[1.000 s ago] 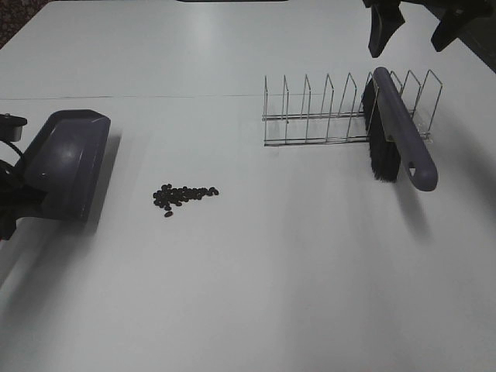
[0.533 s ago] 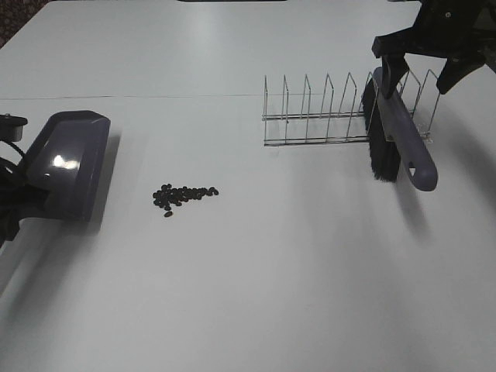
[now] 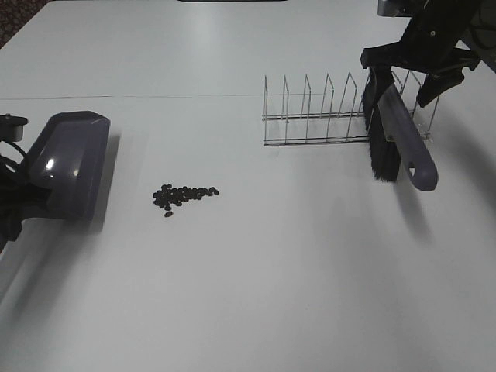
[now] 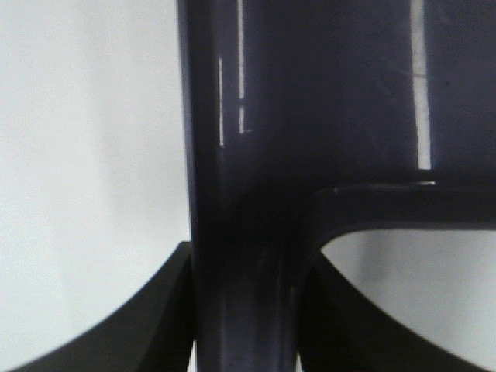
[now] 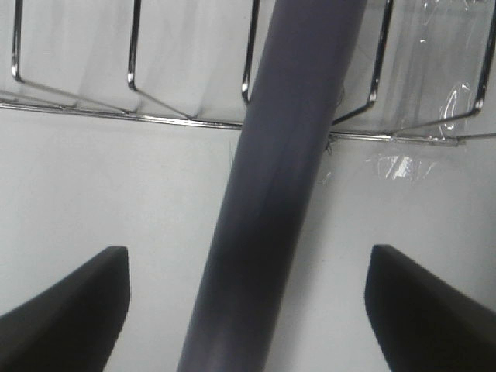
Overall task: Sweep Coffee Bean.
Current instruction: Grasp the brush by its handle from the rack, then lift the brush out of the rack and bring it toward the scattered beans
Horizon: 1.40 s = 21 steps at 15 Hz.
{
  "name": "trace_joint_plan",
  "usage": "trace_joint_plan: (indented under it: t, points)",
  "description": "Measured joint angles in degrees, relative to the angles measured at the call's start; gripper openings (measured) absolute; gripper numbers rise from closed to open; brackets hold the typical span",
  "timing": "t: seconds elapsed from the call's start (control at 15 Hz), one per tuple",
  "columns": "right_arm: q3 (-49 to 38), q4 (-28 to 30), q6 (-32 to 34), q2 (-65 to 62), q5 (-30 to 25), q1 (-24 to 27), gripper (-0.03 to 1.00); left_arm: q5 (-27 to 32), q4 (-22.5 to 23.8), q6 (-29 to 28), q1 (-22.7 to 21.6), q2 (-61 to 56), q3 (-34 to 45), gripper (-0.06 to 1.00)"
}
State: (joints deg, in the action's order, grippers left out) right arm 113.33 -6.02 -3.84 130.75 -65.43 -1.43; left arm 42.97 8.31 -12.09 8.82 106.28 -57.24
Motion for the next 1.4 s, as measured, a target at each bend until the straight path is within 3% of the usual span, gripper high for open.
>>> trace_joint_plan:
  t: [0.4,0.6,0.73,0.8,1.4]
  points:
    - [0.0,-0.1,0.0,3.5,1.9,0.0,0.70,-0.1,-0.3,0.0,0.0,0.0,0.0,0.33]
    - [0.0,1.3,0.6,3.5,2.0,0.0,0.63,-0.1,-0.3,0.0,0.0,0.0,0.0,0.33]
    - [0.0,2.0,1.3,3.5,2.0,0.0,0.48,-0.1,-0.3,0.0,0.0,0.0,0.0,0.33]
    - [0.0,2.2,1.5,3.5,1.9,0.0,0.31,-0.2,-0.4,0.0,0.0,0.0,0.0,0.33]
    - [0.0,3.4,2.9,-2.3,0.2,0.1,0.31,-0.5,-0.5,0.0,0.0,0.0,0.0,0.33]
